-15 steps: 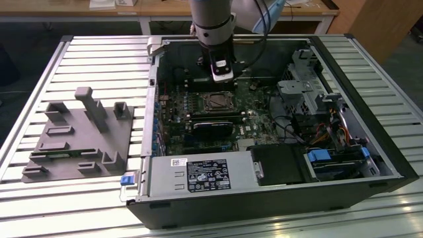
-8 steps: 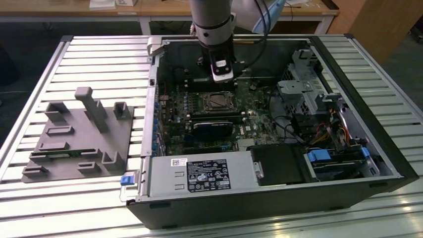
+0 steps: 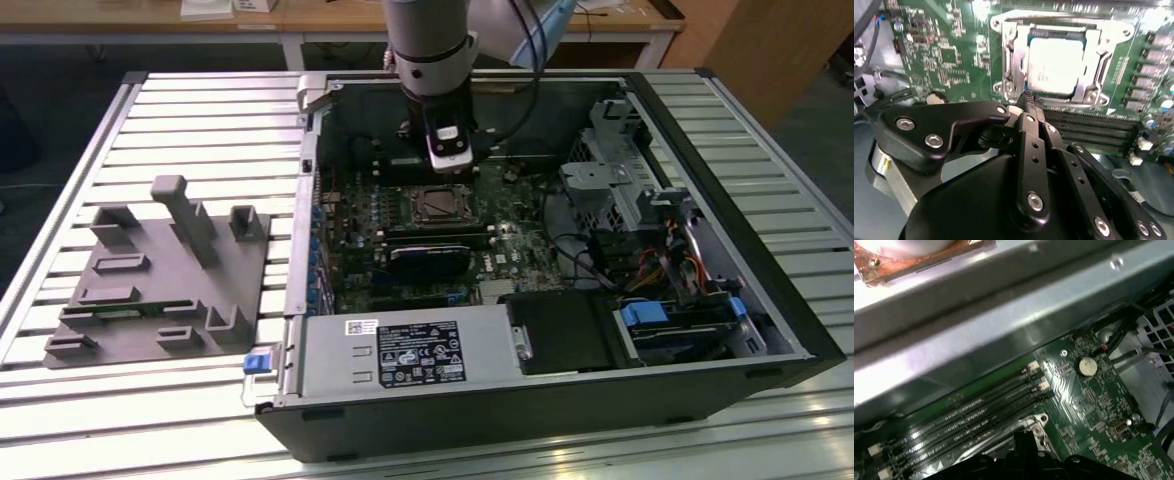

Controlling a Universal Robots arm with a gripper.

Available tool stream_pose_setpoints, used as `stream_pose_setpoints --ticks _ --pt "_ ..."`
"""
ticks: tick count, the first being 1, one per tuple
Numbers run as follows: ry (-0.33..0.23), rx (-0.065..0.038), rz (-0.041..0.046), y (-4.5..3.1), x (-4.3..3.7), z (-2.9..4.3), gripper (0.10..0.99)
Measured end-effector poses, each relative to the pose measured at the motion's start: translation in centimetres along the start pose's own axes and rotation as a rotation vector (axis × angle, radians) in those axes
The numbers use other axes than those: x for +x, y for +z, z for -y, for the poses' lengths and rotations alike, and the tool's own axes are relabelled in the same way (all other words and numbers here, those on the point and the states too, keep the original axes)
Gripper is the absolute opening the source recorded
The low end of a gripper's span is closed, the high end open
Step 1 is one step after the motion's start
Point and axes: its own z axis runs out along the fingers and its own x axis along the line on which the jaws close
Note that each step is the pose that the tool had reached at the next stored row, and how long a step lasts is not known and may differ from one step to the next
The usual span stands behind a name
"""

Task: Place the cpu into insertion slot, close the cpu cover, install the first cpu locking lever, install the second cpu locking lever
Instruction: 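Install the first cpu locking lever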

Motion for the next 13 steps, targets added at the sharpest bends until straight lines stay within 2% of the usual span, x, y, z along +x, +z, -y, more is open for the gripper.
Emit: stream_pose_setpoints --ticks 5,8,13 --pt "-0.002 0.017 -0.0013 -0.04 -0.41 0.74 0.106" --pt "-0.007 0.036 -0.0053 0.01 -0.49 0.89 0.106" --pt "-0.010 0.038 -0.0056 0.01 -0.49 0.94 0.106"
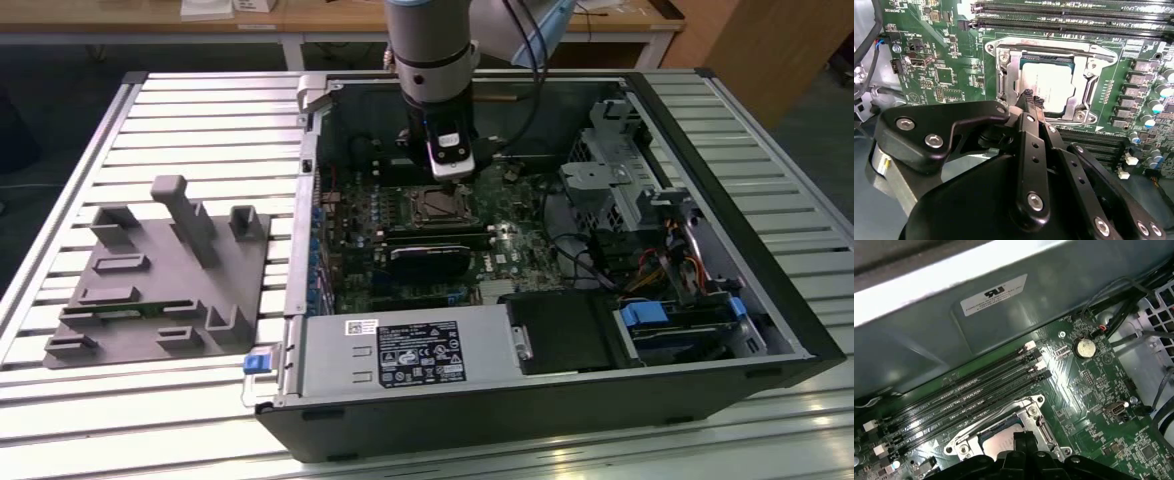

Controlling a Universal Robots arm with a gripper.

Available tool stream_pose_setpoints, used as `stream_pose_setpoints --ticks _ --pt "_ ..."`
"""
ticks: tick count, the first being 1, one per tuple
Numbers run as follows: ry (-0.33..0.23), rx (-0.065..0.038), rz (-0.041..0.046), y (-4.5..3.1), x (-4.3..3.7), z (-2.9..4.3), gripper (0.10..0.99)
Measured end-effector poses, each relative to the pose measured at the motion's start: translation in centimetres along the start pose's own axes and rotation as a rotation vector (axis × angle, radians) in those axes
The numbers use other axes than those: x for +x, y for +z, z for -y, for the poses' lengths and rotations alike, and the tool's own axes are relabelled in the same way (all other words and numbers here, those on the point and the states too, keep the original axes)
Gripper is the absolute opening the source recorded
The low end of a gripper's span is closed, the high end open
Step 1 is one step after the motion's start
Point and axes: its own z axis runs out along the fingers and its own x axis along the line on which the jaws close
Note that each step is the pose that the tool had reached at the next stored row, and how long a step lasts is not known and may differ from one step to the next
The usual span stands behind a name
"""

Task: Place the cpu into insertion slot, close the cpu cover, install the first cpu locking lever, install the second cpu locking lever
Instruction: 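Install the first cpu locking lever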

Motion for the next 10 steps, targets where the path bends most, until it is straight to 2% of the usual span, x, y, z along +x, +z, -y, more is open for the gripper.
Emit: stream_pose_setpoints --ticks 4,10 --pt "-0.031 -0.004 -0.0050 0.03 -0.02 0.05 0.106" --pt "-0.133 -0.015 -0.0204 0.08 -0.01 0.06 0.106"
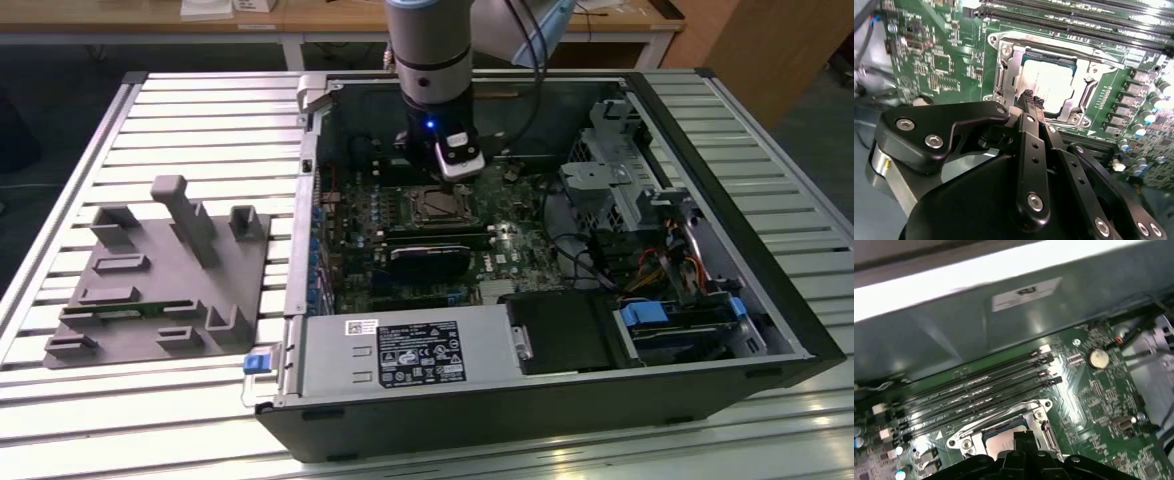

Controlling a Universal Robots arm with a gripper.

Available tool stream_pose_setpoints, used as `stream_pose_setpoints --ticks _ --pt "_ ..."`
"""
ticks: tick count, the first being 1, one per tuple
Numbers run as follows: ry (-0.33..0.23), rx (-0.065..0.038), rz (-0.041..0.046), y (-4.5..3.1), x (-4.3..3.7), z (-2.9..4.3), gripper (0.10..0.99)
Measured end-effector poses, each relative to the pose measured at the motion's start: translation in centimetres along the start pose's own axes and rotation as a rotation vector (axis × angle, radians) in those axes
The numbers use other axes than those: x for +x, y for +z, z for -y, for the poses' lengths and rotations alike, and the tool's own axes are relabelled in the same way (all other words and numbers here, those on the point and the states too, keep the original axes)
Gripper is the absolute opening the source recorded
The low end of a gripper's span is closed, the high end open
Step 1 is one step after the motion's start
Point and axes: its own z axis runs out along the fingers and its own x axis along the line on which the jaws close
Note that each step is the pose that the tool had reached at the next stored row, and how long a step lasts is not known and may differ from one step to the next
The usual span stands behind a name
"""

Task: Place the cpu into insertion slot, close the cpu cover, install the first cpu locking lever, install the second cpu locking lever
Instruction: 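Install the first cpu locking lever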

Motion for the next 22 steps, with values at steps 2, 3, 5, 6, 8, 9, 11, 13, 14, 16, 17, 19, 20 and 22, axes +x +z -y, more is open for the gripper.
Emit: stream_pose_setpoints --ticks 2,3,5,6,8,9,11,13,14,16,17,19,20,22 --pt "-0.034 -0.003 -0.0049 0.00 0.00 0.00 0.106" --pt "-0.052 -0.004 -0.0075 0.01 0.00 0.00 0.106" --pt "-0.083 -0.007 -0.0119 0.01 0.00 0.00 0.106" --pt "-0.098 -0.008 -0.0138 0.01 0.00 0.00 0.106" --pt "-0.121 -0.010 -0.0173 0.01 0.00 0.00 0.106" --pt "-0.130 -0.012 -0.0188 0.01 0.00 0.00 0.106" --pt "-0.151 -0.013 -0.0216 0.01 0.00 0.00 0.106" --pt "-0.167 -0.010 -0.0223 0.01 0.01 0.01 0.106" --pt "-0.170 -0.002 -0.0204 0.01 0.00 0.01 0.106" --pt "-0.175 0.021 -0.0145 0.01 0.00 0.01 0.106" --pt "-0.177 0.034 -0.0112 0.01 0.00 0.01 0.106" --pt "-0.181 0.061 -0.0040 0.01 0.00 0.00 0.106" --pt "-0.182 0.067 -0.0027 0.01 0.00 0.01 0.106" --pt "-0.183 0.069 -0.0023 0.02 0.00 0.01 0.106"
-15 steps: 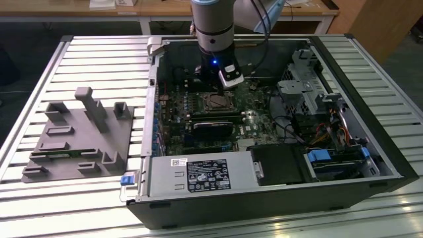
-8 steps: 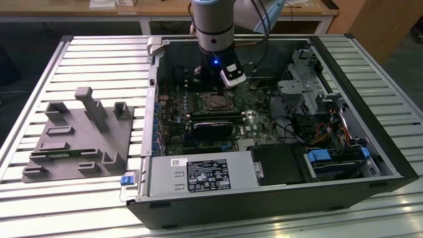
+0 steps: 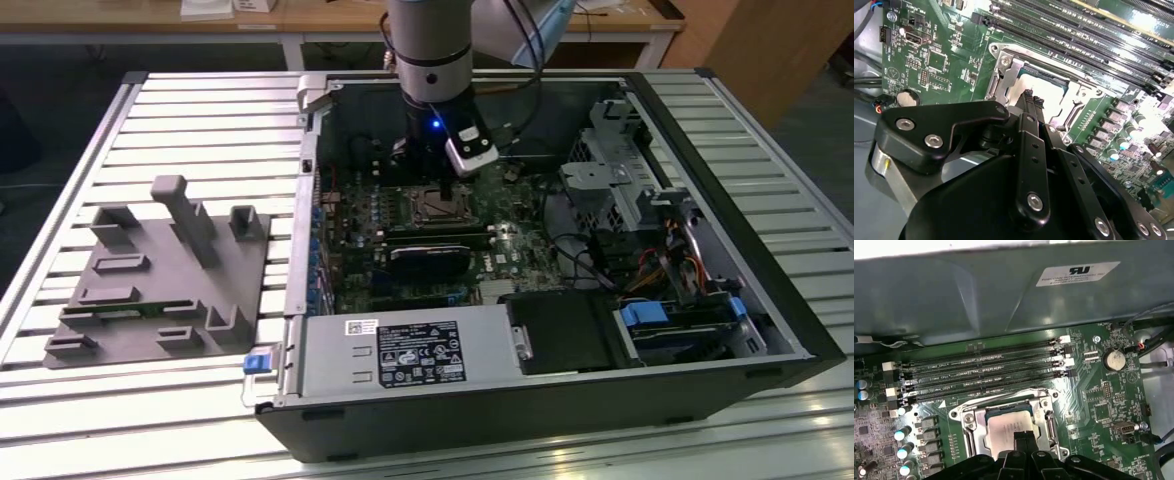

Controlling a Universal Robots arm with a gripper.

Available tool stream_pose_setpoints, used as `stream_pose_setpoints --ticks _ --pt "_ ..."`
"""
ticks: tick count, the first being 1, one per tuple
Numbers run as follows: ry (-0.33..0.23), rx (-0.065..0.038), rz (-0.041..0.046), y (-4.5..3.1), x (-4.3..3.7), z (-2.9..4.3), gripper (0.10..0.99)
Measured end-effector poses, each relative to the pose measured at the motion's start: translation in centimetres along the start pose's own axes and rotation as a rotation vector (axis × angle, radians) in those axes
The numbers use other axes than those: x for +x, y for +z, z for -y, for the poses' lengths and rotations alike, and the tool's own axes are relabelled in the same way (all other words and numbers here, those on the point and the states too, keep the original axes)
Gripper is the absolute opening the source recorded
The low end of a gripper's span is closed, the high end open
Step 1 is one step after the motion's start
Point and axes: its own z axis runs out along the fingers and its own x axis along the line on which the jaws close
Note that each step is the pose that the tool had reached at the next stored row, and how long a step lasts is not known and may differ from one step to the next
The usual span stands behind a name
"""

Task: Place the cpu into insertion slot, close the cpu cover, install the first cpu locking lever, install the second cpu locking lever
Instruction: 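Install the first cpu locking lever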

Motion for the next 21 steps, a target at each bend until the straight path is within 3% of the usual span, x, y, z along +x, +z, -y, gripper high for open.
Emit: stream_pose_setpoints --ticks 4,5,9,10,11,21 --pt "0.000 0.001 -0.0004 0.00 0.00 -0.01 0.106" --pt "0.000 0.002 -0.0079 0.02 -0.02 -0.02 0.106" --pt "0.002 0.012 -0.0584 0.08 -0.29 -0.06 0.106" --pt "0.002 0.014 -0.0675 0.09 -0.36 -0.07 0.106" --pt "0.003 0.015 -0.0710 0.10 -0.39 -0.07 0.106" --pt "0.003 0.015 -0.0712 -0.03 -0.42 -0.09 0.106"
